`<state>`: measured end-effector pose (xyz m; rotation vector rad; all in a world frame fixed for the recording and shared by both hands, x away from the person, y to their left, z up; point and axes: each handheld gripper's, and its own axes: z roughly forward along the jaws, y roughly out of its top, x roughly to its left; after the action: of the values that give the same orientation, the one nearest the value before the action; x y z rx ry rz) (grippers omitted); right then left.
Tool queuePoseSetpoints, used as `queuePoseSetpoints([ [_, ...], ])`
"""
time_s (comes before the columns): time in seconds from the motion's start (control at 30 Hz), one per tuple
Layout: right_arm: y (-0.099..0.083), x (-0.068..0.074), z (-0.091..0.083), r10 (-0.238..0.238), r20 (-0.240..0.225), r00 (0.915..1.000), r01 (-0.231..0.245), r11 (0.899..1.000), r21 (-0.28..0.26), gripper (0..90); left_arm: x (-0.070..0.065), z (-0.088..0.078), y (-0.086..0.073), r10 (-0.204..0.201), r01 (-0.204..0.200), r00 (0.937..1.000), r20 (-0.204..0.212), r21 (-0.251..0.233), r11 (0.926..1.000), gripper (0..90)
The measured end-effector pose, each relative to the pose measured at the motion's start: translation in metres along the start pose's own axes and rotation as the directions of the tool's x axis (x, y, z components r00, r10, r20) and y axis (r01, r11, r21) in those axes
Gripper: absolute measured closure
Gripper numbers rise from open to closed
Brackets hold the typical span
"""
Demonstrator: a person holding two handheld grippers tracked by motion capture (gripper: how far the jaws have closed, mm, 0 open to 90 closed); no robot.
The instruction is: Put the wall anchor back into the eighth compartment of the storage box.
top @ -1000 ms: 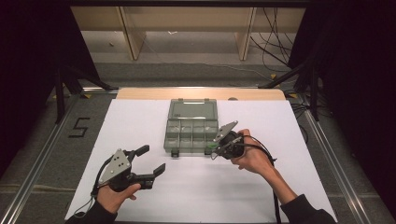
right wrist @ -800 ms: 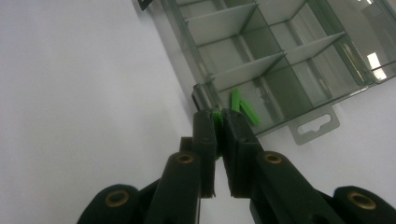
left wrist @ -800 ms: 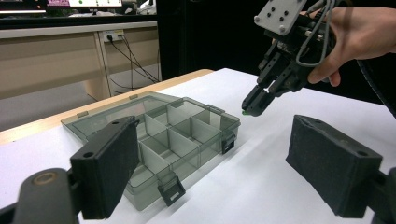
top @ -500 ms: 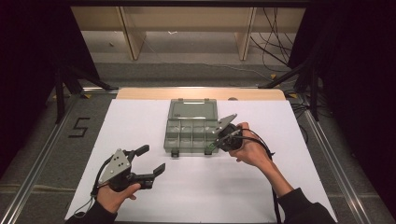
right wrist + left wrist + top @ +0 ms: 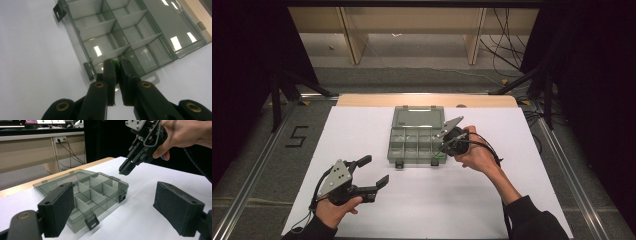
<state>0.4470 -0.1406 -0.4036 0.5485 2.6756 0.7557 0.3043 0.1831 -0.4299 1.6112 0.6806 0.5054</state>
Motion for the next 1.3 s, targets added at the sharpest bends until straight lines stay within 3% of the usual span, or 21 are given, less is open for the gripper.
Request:
queuePoseSetpoints([
  [0.43, 0.004, -0.009, 0.006, 0.007, 0.007, 1.0000, -0.006, 1.000, -0.008, 84.5, 0.000, 0.000, 0.000, 0.000, 0.000, 1.0000, 0.002, -0.002, 1.0000, 16.0],
  [1.3, 0.005, -0.015, 0.031, 0.026, 0.003, 0.9997, -0.026, 0.999, 0.034, 84.3, 0.000, -0.001, 0.000, 0.002, -0.002, 1.0000, -0.004, 0.010, 1.0000, 16.0],
])
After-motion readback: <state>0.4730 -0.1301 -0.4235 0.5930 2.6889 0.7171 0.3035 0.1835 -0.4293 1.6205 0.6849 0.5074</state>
